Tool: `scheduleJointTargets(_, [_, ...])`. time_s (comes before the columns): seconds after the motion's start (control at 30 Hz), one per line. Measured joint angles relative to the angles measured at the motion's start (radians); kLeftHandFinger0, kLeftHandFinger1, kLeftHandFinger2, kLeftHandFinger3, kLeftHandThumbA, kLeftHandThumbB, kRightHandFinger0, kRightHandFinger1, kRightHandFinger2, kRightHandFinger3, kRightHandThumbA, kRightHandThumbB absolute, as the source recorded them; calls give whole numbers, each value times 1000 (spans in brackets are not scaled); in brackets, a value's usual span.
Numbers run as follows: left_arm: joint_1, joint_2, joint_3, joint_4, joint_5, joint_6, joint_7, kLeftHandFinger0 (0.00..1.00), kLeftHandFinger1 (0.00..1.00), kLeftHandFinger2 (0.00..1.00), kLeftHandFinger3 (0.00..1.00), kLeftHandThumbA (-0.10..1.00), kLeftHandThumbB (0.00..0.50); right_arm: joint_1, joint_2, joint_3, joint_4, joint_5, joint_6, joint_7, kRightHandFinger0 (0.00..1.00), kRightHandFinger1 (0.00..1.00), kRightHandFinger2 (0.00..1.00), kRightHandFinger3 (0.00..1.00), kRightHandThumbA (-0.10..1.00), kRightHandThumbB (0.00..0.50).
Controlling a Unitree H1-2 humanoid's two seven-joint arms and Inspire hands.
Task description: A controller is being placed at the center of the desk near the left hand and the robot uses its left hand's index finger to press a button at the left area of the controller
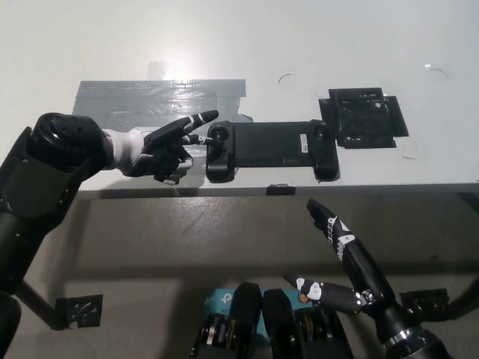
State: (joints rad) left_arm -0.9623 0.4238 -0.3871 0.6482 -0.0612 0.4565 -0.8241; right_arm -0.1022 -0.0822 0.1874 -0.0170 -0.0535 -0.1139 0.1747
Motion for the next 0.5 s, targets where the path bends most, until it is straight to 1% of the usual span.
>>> scheduleJointTargets(0.03, [0, 0, 1, 0, 1, 0, 0, 0, 0, 28, 1000, 1000, 441, 0, 0, 0, 0, 0, 0, 0, 1000, 1000, 1000, 1000, 811, 271])
scheduleJointTargets(0.07, [1, 0, 1, 0, 2, 0, 0, 29, 0, 18, 1000, 1000, 448, 0, 0, 0, 0, 0, 0, 0, 1000, 1000, 1000, 1000, 813, 271])
scheduleJointTargets(0.1, [1, 0, 1, 0, 3, 0, 0, 1, 0, 21, 1000, 1000, 447, 0, 0, 0, 0, 0, 0, 0, 1000, 1000, 1000, 1000, 812, 270])
scheduleJointTargets(0.17, [1, -1, 2, 0, 5, 0, 0, 0, 0, 33, 1000, 1000, 448, 0, 0, 0, 0, 0, 0, 0, 1000, 1000, 1000, 1000, 810, 268])
scheduleJointTargets(0.2, [2, -1, 3, 0, 6, 0, 0, 0, 0, 47, 1000, 1000, 476, 0, 0, 0, 0, 0, 0, 0, 1000, 1000, 1000, 1000, 808, 266])
scheduleJointTargets(0.23, [4, -1, 4, -1, 8, 0, 0, 0, 0, 55, 1000, 1000, 480, 0, 0, 0, 0, 0, 0, 0, 1000, 1000, 1000, 1000, 805, 266])
scheduleJointTargets(0.37, [18, -1, 4, -22, 16, -1, 1, 0, 0, 74, 1000, 1000, 436, 0, 0, 0, 0, 0, 0, 1, 1000, 1000, 1000, 1000, 798, 264])
scheduleJointTargets(0.47, [30, -1, 6, -31, 19, -3, 5, 0, 0, 123, 1000, 1000, 455, 3, 1, 1, 0, 0, 0, 1, 1000, 1000, 1000, 1000, 802, 264])
scheduleJointTargets(0.5, [35, -2, 7, -33, 19, -6, 10, 0, 0, 146, 1000, 1000, 452, 6, 1, 2, 0, 0, 0, 1, 1000, 1000, 1000, 1000, 802, 263])
